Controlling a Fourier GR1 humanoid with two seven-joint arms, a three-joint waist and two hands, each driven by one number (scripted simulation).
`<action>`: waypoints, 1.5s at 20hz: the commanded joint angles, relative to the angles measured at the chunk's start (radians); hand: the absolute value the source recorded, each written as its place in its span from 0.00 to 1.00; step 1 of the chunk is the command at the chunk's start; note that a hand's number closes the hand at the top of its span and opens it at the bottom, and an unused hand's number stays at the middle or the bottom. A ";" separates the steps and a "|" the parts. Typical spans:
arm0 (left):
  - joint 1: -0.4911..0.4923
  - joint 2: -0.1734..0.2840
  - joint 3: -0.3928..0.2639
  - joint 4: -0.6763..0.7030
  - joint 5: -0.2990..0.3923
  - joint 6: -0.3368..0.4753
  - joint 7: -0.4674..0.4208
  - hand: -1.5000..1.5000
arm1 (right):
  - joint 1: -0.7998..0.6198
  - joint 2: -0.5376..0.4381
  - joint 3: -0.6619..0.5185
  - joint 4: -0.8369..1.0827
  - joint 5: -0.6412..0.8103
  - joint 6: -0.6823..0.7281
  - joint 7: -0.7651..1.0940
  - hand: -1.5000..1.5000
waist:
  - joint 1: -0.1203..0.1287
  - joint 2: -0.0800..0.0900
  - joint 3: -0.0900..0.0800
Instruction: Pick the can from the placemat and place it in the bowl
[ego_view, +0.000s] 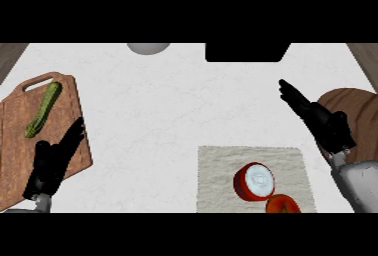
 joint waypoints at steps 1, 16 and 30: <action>0.052 -0.028 0.027 -0.048 0.019 -0.015 -0.072 0.50 | 0.019 0.087 -0.013 -0.027 0.033 -0.101 0.042 0.00 | 0.004 0.004 0.004; -0.089 -0.127 0.165 -0.137 0.266 -0.084 -0.190 0.50 | 0.270 0.017 -0.016 -0.358 0.544 -0.724 0.502 0.00 | -0.019 0.000 0.001; -0.185 -0.114 0.176 -0.078 0.280 -0.116 -0.183 0.50 | 0.033 -0.189 0.157 -0.416 0.087 0.140 1.174 0.00 | 0.024 0.014 -0.004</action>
